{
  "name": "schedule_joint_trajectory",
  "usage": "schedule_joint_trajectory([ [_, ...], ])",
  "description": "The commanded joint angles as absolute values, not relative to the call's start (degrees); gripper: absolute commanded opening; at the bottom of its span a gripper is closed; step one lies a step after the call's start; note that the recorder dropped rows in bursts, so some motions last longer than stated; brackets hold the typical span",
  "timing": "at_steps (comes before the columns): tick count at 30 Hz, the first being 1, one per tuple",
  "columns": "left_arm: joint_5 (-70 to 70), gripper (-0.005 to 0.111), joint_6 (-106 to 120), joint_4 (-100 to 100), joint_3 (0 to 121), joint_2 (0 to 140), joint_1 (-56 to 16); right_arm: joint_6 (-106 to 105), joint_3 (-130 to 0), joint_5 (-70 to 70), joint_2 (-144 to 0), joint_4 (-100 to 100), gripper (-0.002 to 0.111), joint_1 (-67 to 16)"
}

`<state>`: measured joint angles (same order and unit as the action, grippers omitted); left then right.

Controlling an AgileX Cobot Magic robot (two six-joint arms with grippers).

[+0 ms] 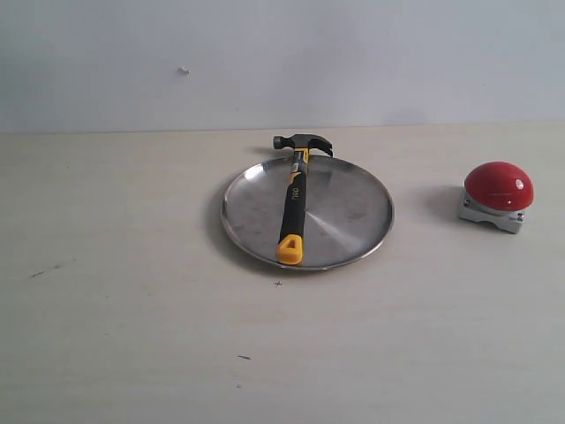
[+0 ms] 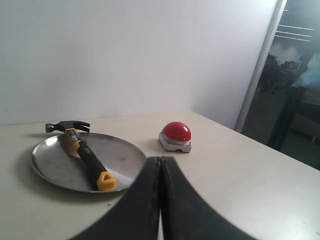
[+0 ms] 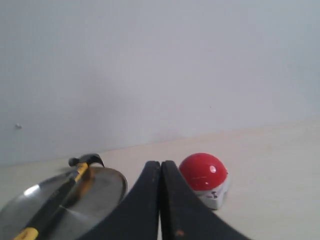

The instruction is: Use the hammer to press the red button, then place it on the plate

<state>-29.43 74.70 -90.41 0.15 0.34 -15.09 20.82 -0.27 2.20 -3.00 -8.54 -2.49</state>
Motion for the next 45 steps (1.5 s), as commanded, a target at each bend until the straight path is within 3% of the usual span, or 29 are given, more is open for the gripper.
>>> schedule_joint_trajectory([
  [1,-29.7,0.000,74.8,-90.6,0.0,0.0,-15.1,-4.7,0.0,8.2,0.0,7.3,0.000,-2.2],
  [28,-30.3,0.000,74.8,-90.6,0.0,0.0,-15.1,-4.7,0.0,8.4,0.0,7.2,0.000,-2.2],
  [37,-12.3,0.000,78.4,-92.2,5.0,0.0,-15.1,-4.7,0.0,8.4,0.0,7.2,0.000,-2.2],
  [43,-11.6,0.000,81.0,-89.4,9.3,0.0,-15.1,-4.7,0.0,8.4,0.0,7.2,0.000,-2.2],
  [45,-13.0,0.000,72.7,-78.2,9.4,0.0,-14.7,-4.7,0.0,8.4,0.0,7.2,0.000,-2.2],
])
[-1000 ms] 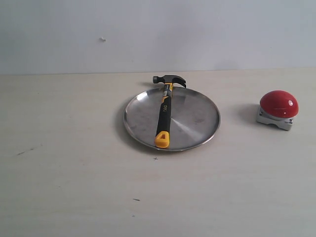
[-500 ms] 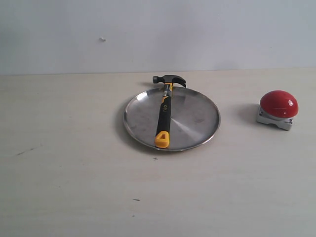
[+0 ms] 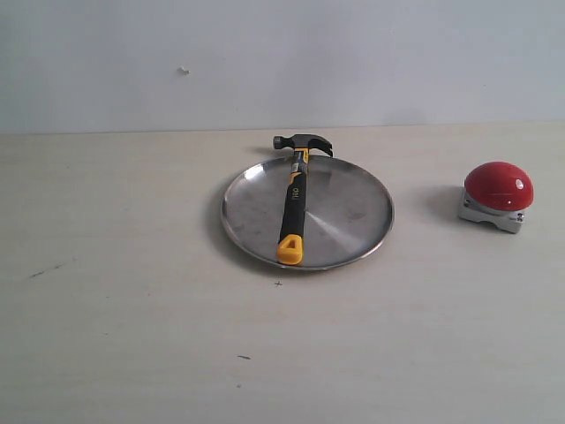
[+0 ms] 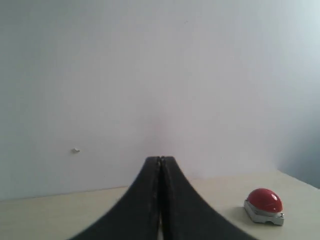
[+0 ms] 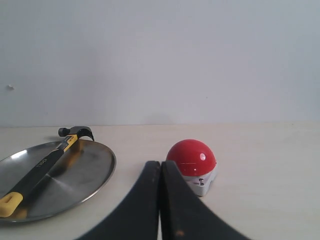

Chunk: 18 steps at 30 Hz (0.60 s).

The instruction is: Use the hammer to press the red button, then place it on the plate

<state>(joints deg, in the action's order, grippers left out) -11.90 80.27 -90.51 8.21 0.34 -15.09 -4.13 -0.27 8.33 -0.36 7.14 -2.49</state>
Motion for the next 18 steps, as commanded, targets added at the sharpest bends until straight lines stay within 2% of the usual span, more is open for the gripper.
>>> schedule_joint_trajectory([
  [1,-13.9,0.000,62.9,-68.9,9.4,0.0,-14.4,-4.7,0.0,8.4,0.0,7.2,0.000,-2.2],
  [5,-13.9,0.000,13.4,-17.3,7.6,0.0,-13.2,-4.7,0.0,8.4,0.0,7.2,0.000,-2.2],
  [7,-12.2,0.000,-1.1,-3.1,5.4,0.0,-12.1,-4.7,0.0,8.4,0.0,7.2,0.000,-2.2],
  [10,-2.8,0.000,1.7,-2.7,0.0,0.0,-7.8,-4.6,0.0,8.4,0.0,7.2,0.000,-2.2],
  [14,-5.4,0.000,0.8,2.2,0.0,0.0,-4.5,-4.7,0.0,8.4,0.0,7.2,0.000,-2.2],
  [18,-5.5,0.000,1.2,3.6,0.0,0.0,-4.5,-4.7,0.0,8.4,0.0,7.2,0.000,-2.2],
])
